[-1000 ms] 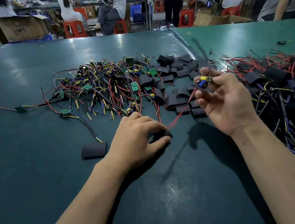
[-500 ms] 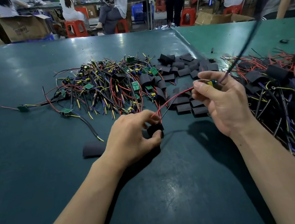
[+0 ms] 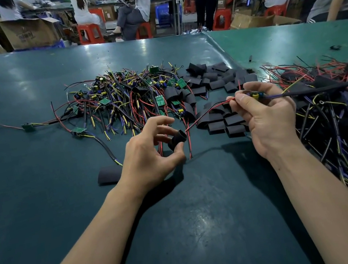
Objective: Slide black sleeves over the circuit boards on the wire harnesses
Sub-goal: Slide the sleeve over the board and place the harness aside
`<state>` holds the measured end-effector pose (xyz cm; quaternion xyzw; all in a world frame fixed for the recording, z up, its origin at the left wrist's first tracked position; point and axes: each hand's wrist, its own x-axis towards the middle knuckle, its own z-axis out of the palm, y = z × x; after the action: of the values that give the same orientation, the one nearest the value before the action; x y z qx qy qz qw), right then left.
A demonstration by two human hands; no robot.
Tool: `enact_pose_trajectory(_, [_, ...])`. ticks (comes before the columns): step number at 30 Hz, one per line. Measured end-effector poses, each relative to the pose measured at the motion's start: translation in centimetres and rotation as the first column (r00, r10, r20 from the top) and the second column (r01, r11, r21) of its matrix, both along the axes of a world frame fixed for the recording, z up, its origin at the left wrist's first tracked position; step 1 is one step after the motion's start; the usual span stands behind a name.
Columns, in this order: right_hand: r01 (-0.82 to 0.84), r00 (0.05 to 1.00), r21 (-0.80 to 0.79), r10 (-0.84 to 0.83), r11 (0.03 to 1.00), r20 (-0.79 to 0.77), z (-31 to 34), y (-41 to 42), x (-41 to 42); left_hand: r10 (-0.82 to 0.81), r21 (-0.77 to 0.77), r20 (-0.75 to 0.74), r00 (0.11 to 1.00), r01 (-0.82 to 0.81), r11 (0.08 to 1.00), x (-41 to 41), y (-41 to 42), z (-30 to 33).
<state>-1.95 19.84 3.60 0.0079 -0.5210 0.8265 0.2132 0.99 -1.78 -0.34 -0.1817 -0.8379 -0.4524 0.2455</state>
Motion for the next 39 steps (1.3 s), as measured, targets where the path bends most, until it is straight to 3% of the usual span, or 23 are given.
enact_pose_trajectory(15, [0.14,0.988,0.298,-0.116,0.944,-0.098,-0.4,-0.5,0.1,-0.022,0.012,-0.131,0.991,0.024,1.0,-0.3,0.1,-0.1])
enact_pose_trajectory(20, [0.178,0.984,0.294,-0.165,0.939,-0.067,-0.7,-0.3,-0.2,-0.037,0.008,-0.155,0.987,0.039,0.999,-0.2,0.1,0.0])
enact_pose_trajectory(24, [0.072,0.997,0.281,-0.068,0.957,-0.025,-0.5,-0.9,0.3,0.002,-0.073,-0.14,0.99,-0.013,0.997,0.0,0.2,0.2])
enact_pose_trajectory(28, [-0.149,0.986,0.155,0.136,0.977,0.092,-0.2,-2.3,1.1,0.094,-0.198,-0.222,0.971,-0.139,0.97,-0.1,0.1,0.4])
enact_pose_trajectory(33, [-0.456,0.866,0.06,0.427,0.888,0.26,-0.3,-4.1,2.0,0.111,-0.272,-0.308,0.945,-0.199,0.941,0.0,0.1,0.8])
enact_pose_trajectory(39, [-0.396,0.904,0.12,0.365,0.91,0.222,-0.3,-3.7,2.0,0.078,-0.193,-0.3,0.951,-0.14,0.971,0.3,0.5,1.1])
